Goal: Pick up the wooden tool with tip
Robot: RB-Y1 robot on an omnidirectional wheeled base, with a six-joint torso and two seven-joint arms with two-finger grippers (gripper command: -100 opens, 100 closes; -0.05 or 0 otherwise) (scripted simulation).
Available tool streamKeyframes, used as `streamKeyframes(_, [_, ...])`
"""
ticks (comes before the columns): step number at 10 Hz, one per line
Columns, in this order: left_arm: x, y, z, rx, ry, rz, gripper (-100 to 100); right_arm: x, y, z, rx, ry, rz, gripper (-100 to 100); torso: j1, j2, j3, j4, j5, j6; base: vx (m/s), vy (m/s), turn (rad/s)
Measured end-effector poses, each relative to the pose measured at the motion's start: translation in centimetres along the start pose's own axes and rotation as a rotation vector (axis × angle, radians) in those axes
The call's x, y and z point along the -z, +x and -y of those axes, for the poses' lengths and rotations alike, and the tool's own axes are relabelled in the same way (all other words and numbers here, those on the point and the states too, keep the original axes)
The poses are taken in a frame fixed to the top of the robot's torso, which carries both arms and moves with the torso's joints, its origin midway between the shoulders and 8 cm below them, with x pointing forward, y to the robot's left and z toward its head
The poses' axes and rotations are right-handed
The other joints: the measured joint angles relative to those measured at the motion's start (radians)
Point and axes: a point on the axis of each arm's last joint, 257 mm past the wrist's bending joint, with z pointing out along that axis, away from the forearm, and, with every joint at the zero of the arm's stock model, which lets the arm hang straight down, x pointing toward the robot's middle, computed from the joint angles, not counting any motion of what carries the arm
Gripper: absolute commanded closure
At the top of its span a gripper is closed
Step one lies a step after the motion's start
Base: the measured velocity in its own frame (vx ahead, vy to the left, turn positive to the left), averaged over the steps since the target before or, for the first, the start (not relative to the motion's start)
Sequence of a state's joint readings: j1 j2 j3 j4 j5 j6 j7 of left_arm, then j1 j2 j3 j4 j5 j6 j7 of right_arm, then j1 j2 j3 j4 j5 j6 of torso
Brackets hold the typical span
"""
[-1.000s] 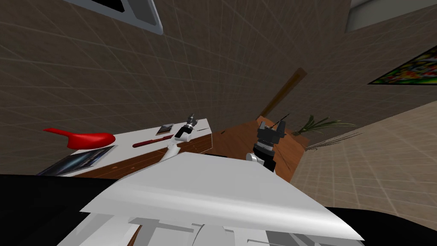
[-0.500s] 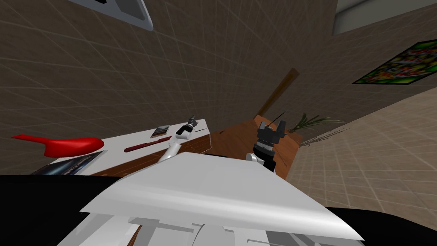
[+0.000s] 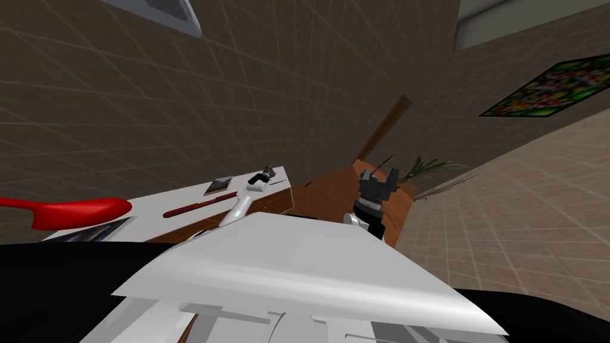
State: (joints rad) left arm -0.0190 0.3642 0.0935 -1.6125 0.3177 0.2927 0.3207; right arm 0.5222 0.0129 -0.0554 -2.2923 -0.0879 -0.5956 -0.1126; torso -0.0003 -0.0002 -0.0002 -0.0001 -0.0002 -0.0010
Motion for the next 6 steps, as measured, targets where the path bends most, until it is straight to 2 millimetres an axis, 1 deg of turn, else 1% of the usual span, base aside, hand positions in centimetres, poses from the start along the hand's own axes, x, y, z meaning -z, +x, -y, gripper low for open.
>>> streamKeyframes(1, [-0.6,-0.6,-0.8,0.01,-0.031,0.016,-100,0.0,0.0,0.0,0.0,0.0,0.0,0,0.0,-0.001,0.0,0.0,0.0,0.001,0.019,-0.004,-0.058])
streamKeyframes(3, [-1.0,-1.8,-1.6,0.029,-0.089,0.041,-100,0.0,0.0,0.0,0.0,0.0,0.0,0,0.0,-0.001,0.0,0.0,0.0,0.0,0.021,-0.006,-0.068])
streamKeyframes(5, [-1.7,-3.0,-3.1,0.049,-0.157,0.071,-100,0.0,0.0,0.0,0.0,0.0,0.0,0,0.0,-0.001,-0.001,0.0,0.0,0.0,0.025,-0.006,-0.062])
streamKeyframes(6, [-1.9,-3.8,-4.2,0.058,-0.194,0.089,-100,0.0,0.0,0.0,0.0,0.0,0.0,0,0.0,-0.001,-0.001,0.0,0.0,0.0,0.011,0.0,0.009])
